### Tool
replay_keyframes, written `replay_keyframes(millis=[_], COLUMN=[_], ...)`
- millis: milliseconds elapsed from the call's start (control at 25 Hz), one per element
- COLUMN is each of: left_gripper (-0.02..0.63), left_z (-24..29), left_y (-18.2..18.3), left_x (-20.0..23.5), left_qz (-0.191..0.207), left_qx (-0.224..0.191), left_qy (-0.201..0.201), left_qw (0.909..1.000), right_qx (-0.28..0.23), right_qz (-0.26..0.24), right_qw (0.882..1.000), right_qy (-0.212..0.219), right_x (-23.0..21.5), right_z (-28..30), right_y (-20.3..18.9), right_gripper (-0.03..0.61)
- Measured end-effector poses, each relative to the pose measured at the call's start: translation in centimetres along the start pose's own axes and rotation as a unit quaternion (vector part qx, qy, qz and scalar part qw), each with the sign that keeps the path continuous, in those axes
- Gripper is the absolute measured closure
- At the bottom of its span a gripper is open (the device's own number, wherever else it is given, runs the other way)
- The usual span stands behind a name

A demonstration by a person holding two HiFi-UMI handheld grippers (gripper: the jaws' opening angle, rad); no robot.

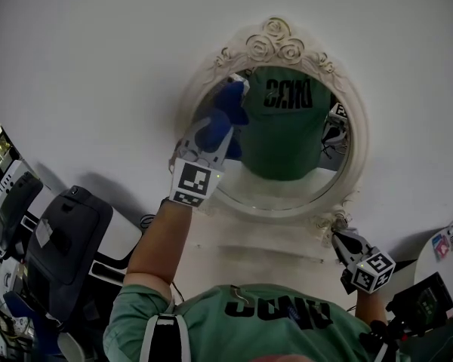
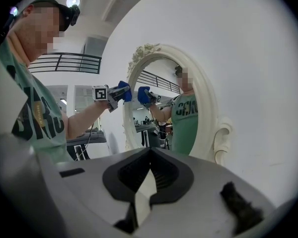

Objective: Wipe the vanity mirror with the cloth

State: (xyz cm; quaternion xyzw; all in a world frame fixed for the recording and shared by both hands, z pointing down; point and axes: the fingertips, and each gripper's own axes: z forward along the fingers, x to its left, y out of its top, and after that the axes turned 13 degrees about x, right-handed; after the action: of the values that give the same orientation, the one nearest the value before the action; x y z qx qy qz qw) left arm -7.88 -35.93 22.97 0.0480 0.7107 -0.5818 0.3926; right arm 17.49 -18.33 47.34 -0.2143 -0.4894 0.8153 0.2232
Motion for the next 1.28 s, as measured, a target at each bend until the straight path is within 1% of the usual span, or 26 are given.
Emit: replay_keyframes(millis=[40, 80, 120, 200, 240, 280, 320, 360, 400, 480, 560, 640, 680, 720, 760, 800, 960, 1040, 1120, 1280], left_gripper=[0.524, 0.525, 0.524, 0.523, 0.525, 0.523, 0.523, 0.523, 0.523, 0.523, 0.523, 0.523, 0.523, 0.523, 0.523, 0.523, 0.522, 0.522, 0.518, 0.517], left_z=[0.0, 0.0, 0.0, 0.0, 0.0, 0.0, 0.1, 0.2, 0.4, 1.0, 1.7, 2.3, 2.5, 2.7, 2.8, 2.9, 2.8, 2.4, 2.0, 2.1], left_y=[-0.9, -1.8, -2.9, -5.1, -6.4, -7.7, -9.1, -10.5, -11.9, -14.5, -16.9, -19.0, -20.2, -21.4, -22.7, -24.0, -29.5, -31.9, -32.9, -33.1], left_x=[-0.6, -1.2, -1.8, -3.1, -3.8, -4.5, -5.3, -6.3, -7.4, -9.5, -11.7, -14.1, -15.3, -16.6, -17.8, -19.0, -22.5, -23.4, -23.8, -24.4], left_qz=[-0.04, -0.081, -0.121, -0.189, -0.215, -0.231, -0.236, -0.231, -0.218, -0.171, -0.102, -0.016, 0.03, 0.073, 0.107, 0.128, 0.161, 0.165, 0.168, 0.182], left_qx=[0.008, 0.017, 0.028, 0.053, 0.066, 0.08, 0.096, 0.114, 0.131, 0.16, 0.18, 0.194, 0.2, 0.208, 0.216, 0.226, 0.278, 0.299, 0.303, 0.309], left_qy=[-0.03, -0.06, -0.088, -0.133, -0.147, -0.153, -0.152, -0.148, -0.142, -0.124, -0.103, -0.087, -0.081, -0.079, -0.08, -0.085, -0.114, -0.124, -0.127, -0.134], left_qw=[0.9987, 0.9948, 0.9883, 0.9714, 0.9634, 0.9576, 0.9548, 0.9548, 0.9567, 0.9644, 0.9729, 0.9771, 0.9759, 0.9723, 0.9673, 0.962, 0.9402, 0.9316, 0.9293, 0.9239], right_qx=[0.001, 0.002, 0.003, 0.006, 0.006, 0.007, 0.008, 0.01, 0.011, 0.014, 0.015, 0.017, 0.017, 0.018, 0.019, 0.02, 0.022, 0.023, 0.023, 0.025], right_qz=[-0.003, -0.005, -0.007, -0.007, -0.007, -0.007, -0.008, -0.008, -0.009, -0.011, -0.014, -0.016, -0.017, -0.017, -0.017, -0.016, -0.011, -0.009, -0.009, -0.008], right_qw=[1.0, 1.0, 1.0, 1.0, 1.0, 1.0, 1.0, 1.0, 1.0, 1.0, 1.0, 0.999, 0.999, 0.999, 0.999, 0.999, 0.999, 0.999, 0.999, 0.999], right_qy=[0.002, 0.004, 0.006, 0.01, 0.012, 0.013, 0.014, 0.016, 0.017, 0.02, 0.023, 0.025, 0.026, 0.026, 0.026, 0.026, 0.022, 0.021, 0.02, 0.02], right_x=[0.2, 0.3, 0.5, 0.8, 0.9, 1.0, 1.2, 1.3, 1.3, 1.5, 1.7, 2.0, 2.1, 2.1, 2.1, 2.0, 1.7, 1.7, 1.6, 1.6], right_z=[0.2, 0.3, 0.4, 0.5, 0.5, 0.6, 0.7, 0.7, 0.8, 1.0, 1.2, 1.3, 1.4, 1.4, 1.4, 1.4, 1.2, 1.2, 1.2, 1.3], right_y=[0.1, 0.1, 0.1, 0.0, 0.0, 0.0, -0.1, -0.1, -0.1, -0.1, -0.1, -0.2, -0.2, -0.3, -0.4, -0.5, -1.0, -1.0, -1.0, -1.1], right_gripper=[0.566, 0.566, 0.566, 0.566, 0.566, 0.566, 0.566, 0.566, 0.566, 0.566, 0.566, 0.566, 0.566, 0.566, 0.566, 0.566, 0.566, 0.566, 0.566, 0.566])
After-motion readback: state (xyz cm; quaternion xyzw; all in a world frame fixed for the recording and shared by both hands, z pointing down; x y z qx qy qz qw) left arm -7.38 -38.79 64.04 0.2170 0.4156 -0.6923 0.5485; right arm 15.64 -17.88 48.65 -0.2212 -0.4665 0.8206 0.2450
